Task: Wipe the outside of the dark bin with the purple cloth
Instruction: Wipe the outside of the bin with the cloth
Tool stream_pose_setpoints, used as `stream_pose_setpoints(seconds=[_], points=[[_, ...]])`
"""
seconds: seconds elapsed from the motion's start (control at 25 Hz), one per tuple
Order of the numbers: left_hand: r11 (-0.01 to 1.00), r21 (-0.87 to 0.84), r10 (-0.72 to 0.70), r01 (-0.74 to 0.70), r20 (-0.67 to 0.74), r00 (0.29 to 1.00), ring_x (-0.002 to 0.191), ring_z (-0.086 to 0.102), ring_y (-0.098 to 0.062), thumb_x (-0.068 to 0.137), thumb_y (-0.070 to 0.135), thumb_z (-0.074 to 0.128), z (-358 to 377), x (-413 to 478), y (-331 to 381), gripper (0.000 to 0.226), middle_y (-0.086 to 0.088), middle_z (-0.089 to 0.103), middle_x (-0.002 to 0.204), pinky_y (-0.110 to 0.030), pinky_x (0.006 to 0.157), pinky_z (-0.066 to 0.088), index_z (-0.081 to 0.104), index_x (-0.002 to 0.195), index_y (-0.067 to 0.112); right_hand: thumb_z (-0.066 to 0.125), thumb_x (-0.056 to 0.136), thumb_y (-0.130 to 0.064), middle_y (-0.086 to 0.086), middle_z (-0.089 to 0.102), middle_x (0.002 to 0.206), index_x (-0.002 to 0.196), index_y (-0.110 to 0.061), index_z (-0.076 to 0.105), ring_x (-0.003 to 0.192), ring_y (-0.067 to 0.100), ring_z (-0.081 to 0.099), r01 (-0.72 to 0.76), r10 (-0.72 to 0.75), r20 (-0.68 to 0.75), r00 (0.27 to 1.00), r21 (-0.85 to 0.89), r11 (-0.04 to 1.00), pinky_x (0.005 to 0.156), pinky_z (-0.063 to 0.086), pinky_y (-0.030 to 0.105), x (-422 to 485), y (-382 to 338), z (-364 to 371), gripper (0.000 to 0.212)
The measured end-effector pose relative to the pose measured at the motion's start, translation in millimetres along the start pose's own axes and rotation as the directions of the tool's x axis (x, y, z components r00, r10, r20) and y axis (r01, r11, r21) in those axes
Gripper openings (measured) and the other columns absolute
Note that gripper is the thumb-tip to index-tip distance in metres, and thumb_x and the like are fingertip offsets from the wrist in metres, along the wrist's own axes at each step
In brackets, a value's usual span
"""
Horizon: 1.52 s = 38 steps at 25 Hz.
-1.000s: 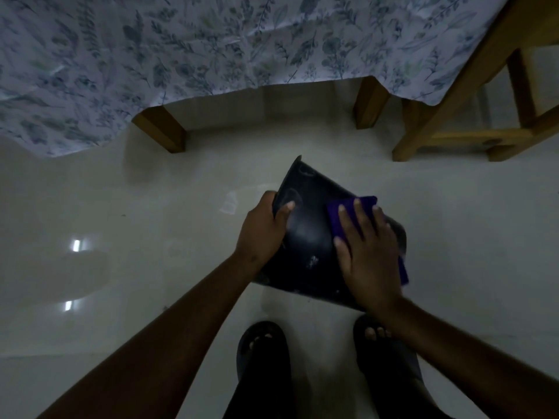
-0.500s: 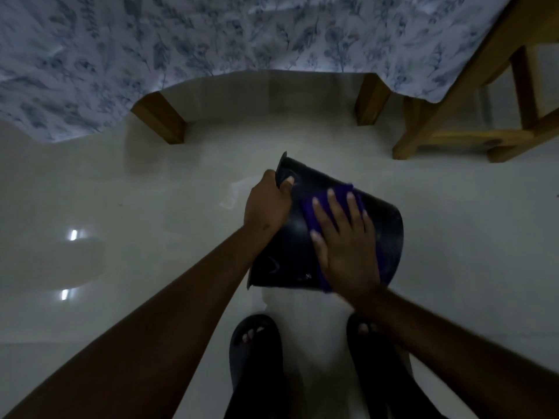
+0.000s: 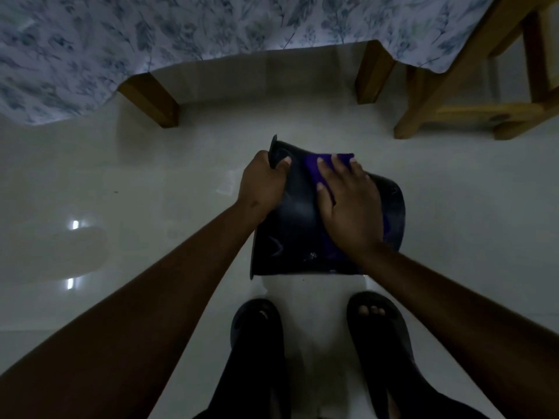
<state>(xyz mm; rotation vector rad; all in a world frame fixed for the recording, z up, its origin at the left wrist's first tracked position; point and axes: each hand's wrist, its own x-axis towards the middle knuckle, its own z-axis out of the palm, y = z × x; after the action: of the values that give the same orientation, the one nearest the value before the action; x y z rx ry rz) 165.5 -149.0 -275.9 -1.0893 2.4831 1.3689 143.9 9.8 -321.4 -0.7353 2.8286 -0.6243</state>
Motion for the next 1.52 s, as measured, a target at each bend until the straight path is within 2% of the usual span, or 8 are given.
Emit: stream_pose_setpoints(seconds=[0.16, 0.4, 0.64, 0.84, 1.04, 1.12, 1.24, 1.52], points=[[0.989, 0.003, 0.146, -0.147, 0.079, 0.986, 0.081, 0.061, -0.008, 0.099, 0.037, 0.044, -11, -45, -25, 0.032, 0.005, 0.06, 0.097, -0.009, 0.06, 0.044, 0.049, 0.119, 0.013, 0.031, 0.098, -0.042, 0.009, 0.043, 0.151, 0.144, -0.019, 0.041, 0.141, 0.032, 0.036, -0.052, 0.051, 0.019, 0.999, 0.041, 0.998, 0.114, 0.031, 0.046, 36, 12, -5, 0.053], [0.99, 0.113, 0.094, -0.09, -0.036, 0.995, 0.086, 0.062, -0.026, 0.101, 0.036, 0.039, -2, -15, -4, 0.032, -0.011, 0.065, 0.099, -0.03, 0.066, 0.049, 0.052, 0.107, 0.007, 0.034, 0.098, -0.04, 0.003, 0.02, 0.162, 0.151, -0.026, 0.025, 0.15, 0.03, 0.009, 0.029, -0.03, -0.008, 1.0, -0.07, 0.997, 0.118, 0.015, 0.051, -63, -9, 7, 0.056], [0.989, 0.147, 0.023, -0.018, -0.038, 0.999, 0.089, 0.059, -0.026, 0.102, 0.034, 0.036, -3, -6, -6, 0.038, -0.015, 0.062, 0.109, -0.03, 0.073, 0.044, 0.051, 0.114, 0.001, 0.015, 0.096, -0.047, 0.008, 0.045, 0.15, 0.143, -0.019, 0.042, 0.14, 0.031, 0.038, -0.094, 0.093, 0.04, 0.995, 0.017, 0.995, 0.113, 0.032, 0.047, 31, 11, -7, 0.061], [0.985, 0.17, 0.036, -0.03, -0.034, 0.999, 0.091, 0.061, -0.028, 0.102, 0.034, 0.035, 0, 1, -6, 0.037, -0.016, 0.064, 0.107, -0.033, 0.075, 0.046, 0.053, 0.11, 0.002, 0.023, 0.097, -0.049, 0.007, 0.012, 0.163, 0.153, -0.022, 0.013, 0.15, 0.034, 0.004, 0.035, -0.022, 0.099, 0.995, -0.13, 0.991, 0.118, 0.009, 0.053, -60, -12, 6, 0.063], [0.975, 0.222, 0.042, -0.027, -0.062, 0.997, 0.09, 0.06, -0.028, 0.102, 0.033, 0.035, -1, 2, -6, 0.038, -0.016, 0.064, 0.108, -0.03, 0.071, 0.041, 0.053, 0.112, 0.001, 0.023, 0.097, -0.045, 0.012, 0.037, 0.154, 0.146, -0.017, 0.036, 0.142, 0.037, 0.031, -0.065, 0.067, 0.052, 0.996, -0.039, 0.997, 0.114, 0.029, 0.052, 1, 16, -6, 0.058], [0.975, 0.221, 0.035, -0.019, -0.069, 0.997, 0.092, 0.062, -0.029, 0.103, 0.033, 0.034, -1, 1, -7, 0.038, -0.016, 0.065, 0.107, -0.03, 0.07, 0.041, 0.053, 0.111, 0.001, 0.025, 0.096, -0.043, 0.011, 0.031, 0.157, 0.149, -0.019, 0.031, 0.145, 0.037, 0.024, -0.105, 0.107, 0.013, 0.994, -0.084, 0.991, 0.115, 0.025, 0.055, -26, 14, -2, 0.058], [0.971, 0.241, 0.011, 0.001, -0.047, 0.999, 0.095, 0.062, -0.031, 0.102, 0.034, 0.034, 2, 6, -8, 0.038, -0.016, 0.064, 0.106, -0.031, 0.072, 0.042, 0.053, 0.11, 0.002, 0.024, 0.098, -0.044, 0.006, 0.014, 0.163, 0.153, -0.024, 0.018, 0.15, 0.033, 0.004, 0.107, -0.096, 0.095, 0.991, -0.121, 0.987, 0.118, 0.012, 0.054, -66, -16, 8, 0.058], [0.991, -0.118, 0.084, -0.069, 0.123, 0.989, 0.083, 0.06, -0.004, 0.098, 0.036, 0.048, -12, -37, -24, 0.026, 0.008, 0.06, 0.095, -0.006, 0.062, 0.048, 0.051, 0.116, 0.018, 0.025, 0.096, -0.043, 0.011, 0.049, 0.147, 0.143, -0.015, 0.043, 0.135, 0.031, 0.044, -0.073, 0.071, 0.077, 0.994, 0.026, 0.997, 0.115, 0.031, 0.041, 36, 20, -2, 0.057]])
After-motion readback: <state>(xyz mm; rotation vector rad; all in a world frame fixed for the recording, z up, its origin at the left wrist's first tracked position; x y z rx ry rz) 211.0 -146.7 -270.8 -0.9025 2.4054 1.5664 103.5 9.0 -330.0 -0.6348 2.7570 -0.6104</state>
